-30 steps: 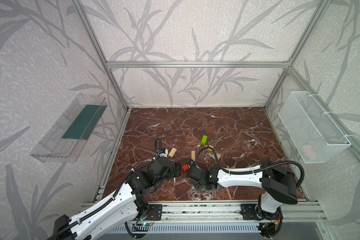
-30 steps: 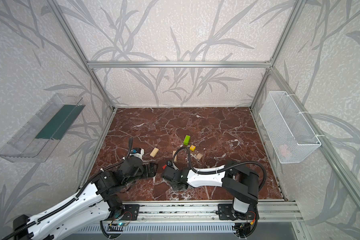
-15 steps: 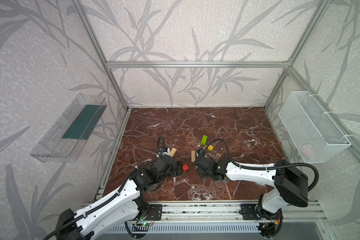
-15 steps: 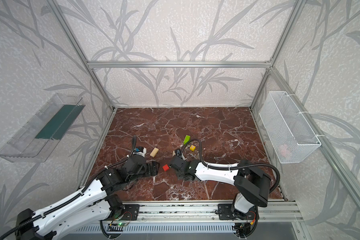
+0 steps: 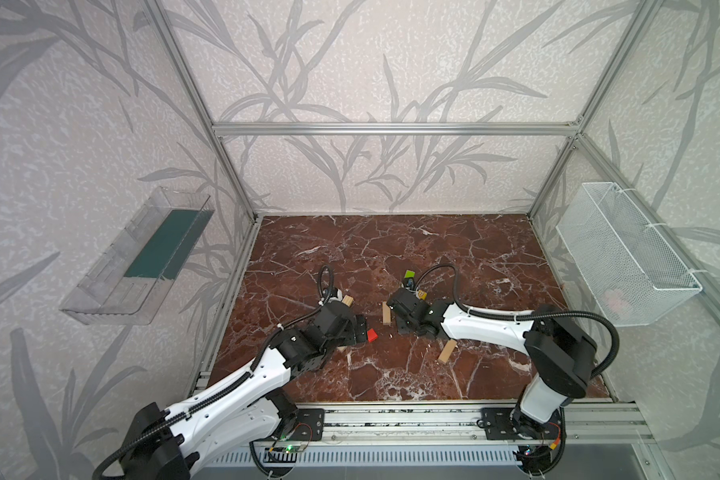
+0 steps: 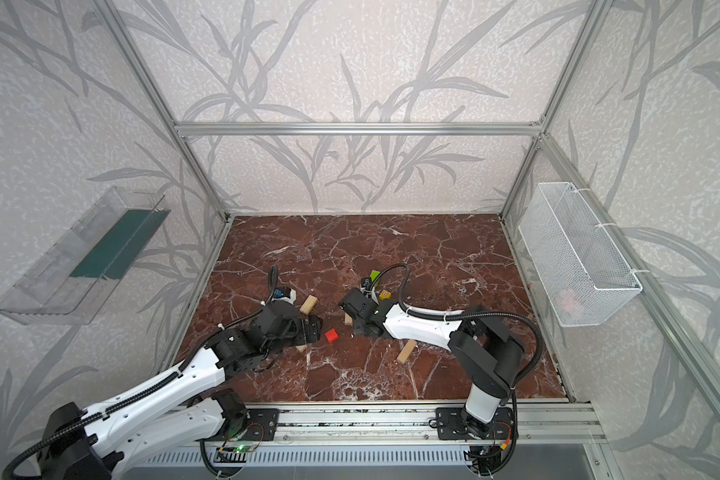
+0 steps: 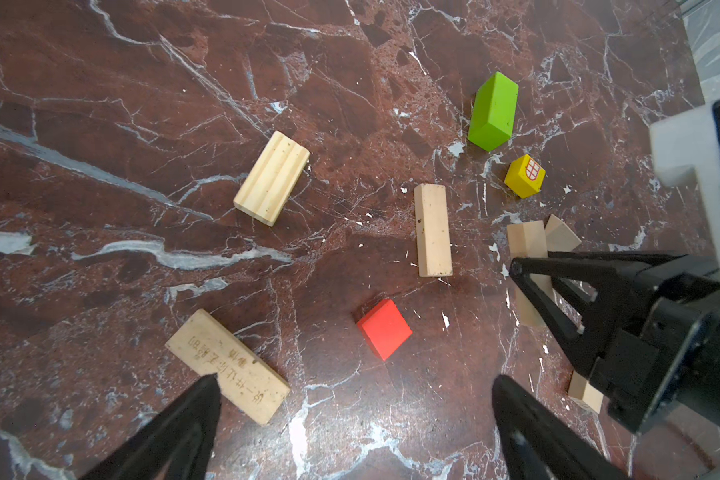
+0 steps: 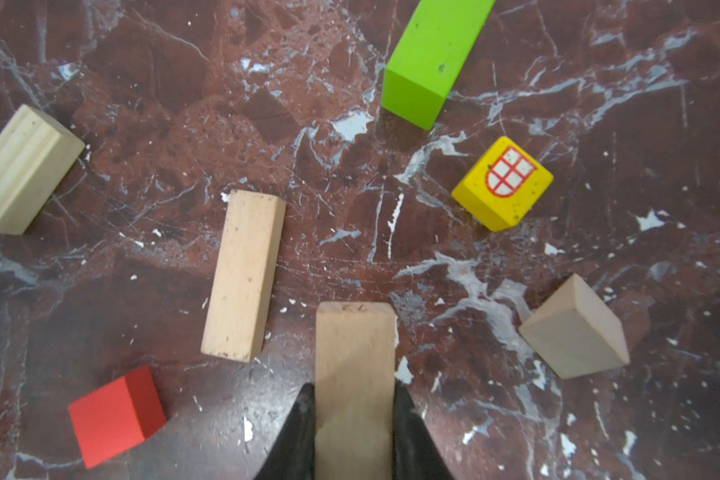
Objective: Build the wood block tower
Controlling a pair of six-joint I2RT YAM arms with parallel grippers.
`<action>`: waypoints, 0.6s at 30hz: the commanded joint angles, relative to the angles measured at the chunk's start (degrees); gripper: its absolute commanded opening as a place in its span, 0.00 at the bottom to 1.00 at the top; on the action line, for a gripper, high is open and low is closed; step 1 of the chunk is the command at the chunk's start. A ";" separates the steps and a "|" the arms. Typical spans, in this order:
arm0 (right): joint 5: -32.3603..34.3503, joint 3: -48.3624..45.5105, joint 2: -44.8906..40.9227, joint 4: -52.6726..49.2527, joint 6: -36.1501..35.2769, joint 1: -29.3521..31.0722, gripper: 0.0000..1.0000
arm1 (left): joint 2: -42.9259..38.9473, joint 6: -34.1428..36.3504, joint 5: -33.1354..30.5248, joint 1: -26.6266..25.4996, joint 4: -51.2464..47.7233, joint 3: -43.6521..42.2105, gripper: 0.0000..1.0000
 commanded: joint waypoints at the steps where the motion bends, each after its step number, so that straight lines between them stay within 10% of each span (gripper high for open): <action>1: 0.96 2.26 2.52 -1.11 2.81 -0.70 0.13 | 0.30 -0.38 -0.10 1.10 0.65 1.56 0.99; 18: -1.77 8.78 10.76 -2.52 4.69 -3.24 0.12 | 0.48 -0.73 3.02 5.13 2.23 0.28 1.00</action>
